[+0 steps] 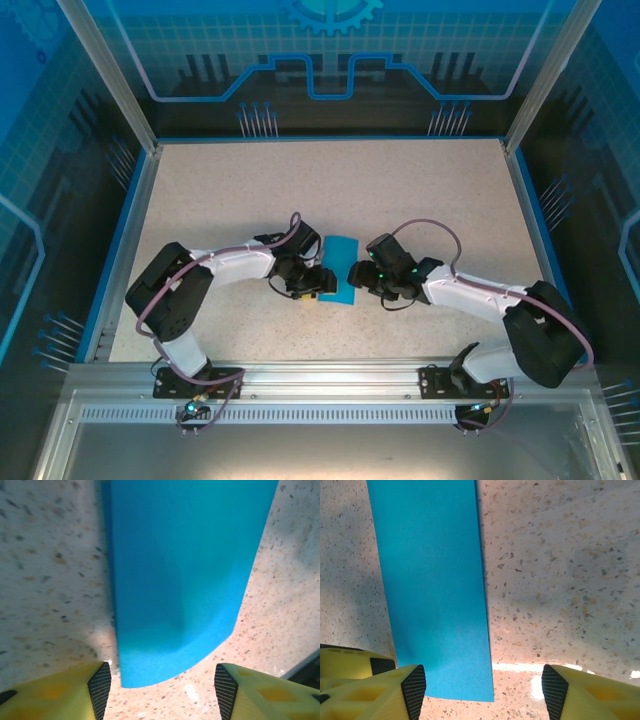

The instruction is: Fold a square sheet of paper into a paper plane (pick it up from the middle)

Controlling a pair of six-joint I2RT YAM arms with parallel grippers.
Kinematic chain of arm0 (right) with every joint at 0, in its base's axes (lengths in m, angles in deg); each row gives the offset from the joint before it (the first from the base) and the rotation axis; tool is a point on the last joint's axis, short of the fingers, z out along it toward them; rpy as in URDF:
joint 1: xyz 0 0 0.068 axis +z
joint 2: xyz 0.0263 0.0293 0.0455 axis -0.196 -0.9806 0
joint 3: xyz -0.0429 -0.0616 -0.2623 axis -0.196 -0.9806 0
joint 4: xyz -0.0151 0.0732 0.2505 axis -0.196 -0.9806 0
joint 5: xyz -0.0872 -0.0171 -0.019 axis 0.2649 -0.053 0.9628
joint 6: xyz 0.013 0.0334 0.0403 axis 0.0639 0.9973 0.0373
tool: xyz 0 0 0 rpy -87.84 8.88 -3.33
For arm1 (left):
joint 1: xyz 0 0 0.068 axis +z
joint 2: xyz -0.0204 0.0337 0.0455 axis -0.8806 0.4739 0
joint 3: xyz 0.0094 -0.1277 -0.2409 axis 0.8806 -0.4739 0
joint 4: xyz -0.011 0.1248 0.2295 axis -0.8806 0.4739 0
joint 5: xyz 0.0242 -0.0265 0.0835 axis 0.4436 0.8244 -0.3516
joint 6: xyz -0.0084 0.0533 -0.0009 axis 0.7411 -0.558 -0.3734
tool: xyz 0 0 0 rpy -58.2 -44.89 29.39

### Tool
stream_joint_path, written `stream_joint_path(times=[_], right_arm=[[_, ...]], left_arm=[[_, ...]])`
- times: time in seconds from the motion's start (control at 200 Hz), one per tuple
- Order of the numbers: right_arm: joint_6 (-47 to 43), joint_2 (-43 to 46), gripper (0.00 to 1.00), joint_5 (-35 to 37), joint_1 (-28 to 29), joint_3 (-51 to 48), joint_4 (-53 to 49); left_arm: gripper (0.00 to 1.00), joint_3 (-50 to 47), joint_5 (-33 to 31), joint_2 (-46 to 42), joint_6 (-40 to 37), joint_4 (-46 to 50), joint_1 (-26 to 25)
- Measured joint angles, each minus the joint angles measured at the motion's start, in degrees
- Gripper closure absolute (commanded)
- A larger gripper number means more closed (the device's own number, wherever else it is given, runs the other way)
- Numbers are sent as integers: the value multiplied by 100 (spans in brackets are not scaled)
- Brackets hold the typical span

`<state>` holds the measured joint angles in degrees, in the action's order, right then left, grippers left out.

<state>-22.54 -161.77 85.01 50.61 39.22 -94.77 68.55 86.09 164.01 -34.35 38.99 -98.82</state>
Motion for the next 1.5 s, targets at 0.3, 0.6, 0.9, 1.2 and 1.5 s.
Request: stream_joint_path(times=[0.3, 0.6, 0.9, 1.2, 1.5], right_arm=[[0, 31, 35, -236, -101, -138, 188], [2, -157, 35, -662, -111, -146, 472], [26, -424, 35, -992, -111, -146, 564], [68, -671, 35, -1416, -111, -144, 686], [221, -822, 45, -1663, -96, -144, 942]], left_arm=[[64, 509, -181, 24, -155, -92, 105], [69, 911, -345, 769, -136, -234, 243], [61, 911, -369, 960, 81, -334, 354], [58, 907, -280, 964, 319, -411, 461], [58, 907, -195, 981, 444, -426, 501]])
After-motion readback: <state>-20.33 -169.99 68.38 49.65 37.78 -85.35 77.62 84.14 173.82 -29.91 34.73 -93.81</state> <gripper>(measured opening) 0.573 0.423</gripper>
